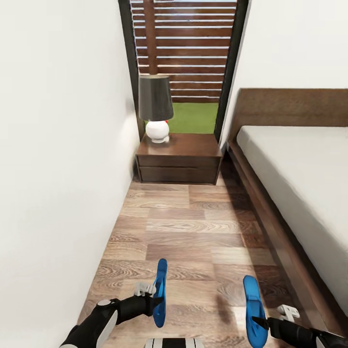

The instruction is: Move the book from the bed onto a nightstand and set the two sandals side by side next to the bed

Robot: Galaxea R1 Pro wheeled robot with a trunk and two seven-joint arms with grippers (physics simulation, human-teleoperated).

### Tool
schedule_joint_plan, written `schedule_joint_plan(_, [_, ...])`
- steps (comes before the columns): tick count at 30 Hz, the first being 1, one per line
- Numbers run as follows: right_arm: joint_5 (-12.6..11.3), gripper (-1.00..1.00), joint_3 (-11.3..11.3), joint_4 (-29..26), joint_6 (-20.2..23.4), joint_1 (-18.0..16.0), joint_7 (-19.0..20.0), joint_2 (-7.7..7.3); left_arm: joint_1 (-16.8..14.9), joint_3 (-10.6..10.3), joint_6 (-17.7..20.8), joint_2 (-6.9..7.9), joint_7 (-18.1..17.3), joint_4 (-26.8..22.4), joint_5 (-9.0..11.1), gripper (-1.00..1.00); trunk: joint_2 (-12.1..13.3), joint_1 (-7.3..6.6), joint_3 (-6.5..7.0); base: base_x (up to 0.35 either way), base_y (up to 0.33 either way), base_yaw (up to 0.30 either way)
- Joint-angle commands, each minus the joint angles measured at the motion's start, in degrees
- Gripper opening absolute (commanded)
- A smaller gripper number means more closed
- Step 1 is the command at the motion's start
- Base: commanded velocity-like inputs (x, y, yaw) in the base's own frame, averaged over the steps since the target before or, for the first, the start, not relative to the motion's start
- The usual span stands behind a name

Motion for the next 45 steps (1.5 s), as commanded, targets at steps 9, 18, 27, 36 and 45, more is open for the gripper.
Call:
schedule_joint_plan(9, [0.1,-1.0,-0.4,0.0,0.7,0.0,0.6,0.11,0.0,-0.1,0.6,0.02,0.0,0.0,0.4,-1.0,0.1,-0.24,1.96,0.0,0.0,-0.19])
schedule_joint_plan(18, [0.3,-1.0,-0.3,4.4,-4.1,0.0,0.3,0.19,0.0,0.0,0.5,0.1,0.3,0.2,0.3,-1.0,0.2,-0.47,3.95,0.0,0.0,-0.195])
schedule_joint_plan(27, [0.4,-1.0,-0.1,6.9,-8.7,0.0,-1.1,0.33,0.0,3.0,-4.5,0.2,9.1,7.1,0.4,-1.0,0.3,-0.7,5.8,0.0,0.0,-0.204])
schedule_joint_plan(36, [0.4,-1.0,-0.1,7.0,-8.8,0.0,-4.0,0.34,0.0,5.2,-5.8,0.2,9.5,9.6,0.3,-1.0,0.5,-0.94,7.7,0.0,0.0,-0.148])
schedule_joint_plan(45, [0.4,-1.0,-0.1,7.0,-8.8,0.0,-4.0,0.29,0.0,5.2,-5.9,0.12,9.6,9.7,0.4,-1.0,0.6,-1.17,9.69,0.0,0.0,0.199])
